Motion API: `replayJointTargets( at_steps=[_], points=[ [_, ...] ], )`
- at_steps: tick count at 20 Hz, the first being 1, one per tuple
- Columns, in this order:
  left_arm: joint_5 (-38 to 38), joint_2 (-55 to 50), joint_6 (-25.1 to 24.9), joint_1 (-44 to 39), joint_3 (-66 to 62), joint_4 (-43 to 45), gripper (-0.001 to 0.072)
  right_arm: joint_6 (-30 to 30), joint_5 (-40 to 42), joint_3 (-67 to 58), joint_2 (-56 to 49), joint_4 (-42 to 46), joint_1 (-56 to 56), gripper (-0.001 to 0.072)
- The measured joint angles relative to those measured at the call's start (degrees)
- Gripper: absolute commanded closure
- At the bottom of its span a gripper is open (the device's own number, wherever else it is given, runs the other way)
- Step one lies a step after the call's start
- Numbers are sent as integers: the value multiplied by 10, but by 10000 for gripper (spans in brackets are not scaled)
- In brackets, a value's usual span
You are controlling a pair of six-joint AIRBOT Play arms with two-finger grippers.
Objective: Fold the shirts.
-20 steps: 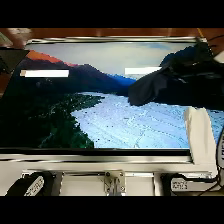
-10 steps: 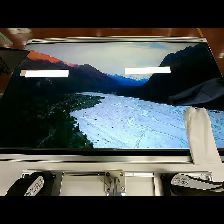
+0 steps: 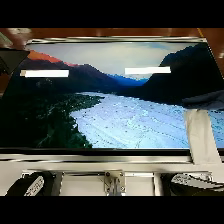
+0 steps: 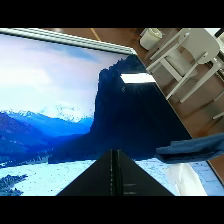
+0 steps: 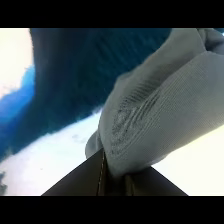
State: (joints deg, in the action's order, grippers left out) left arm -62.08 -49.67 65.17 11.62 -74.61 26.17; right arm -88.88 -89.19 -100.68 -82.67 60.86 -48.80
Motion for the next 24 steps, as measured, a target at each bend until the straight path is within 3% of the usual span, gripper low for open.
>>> replayJointTargets(
  at_steps=[6, 13, 24],
  points=[
    [5, -6, 0, 0, 8, 0, 667, -11, -125, -31, 3, 141, -5, 646],
    [5, -15, 0, 0, 10, 0, 668, -33, -123, 104, 16, 191, -4, 645],
    [29, -18, 0, 0, 10, -2, 668, -45, -127, 327, 22, 340, -4, 621]
  ],
)
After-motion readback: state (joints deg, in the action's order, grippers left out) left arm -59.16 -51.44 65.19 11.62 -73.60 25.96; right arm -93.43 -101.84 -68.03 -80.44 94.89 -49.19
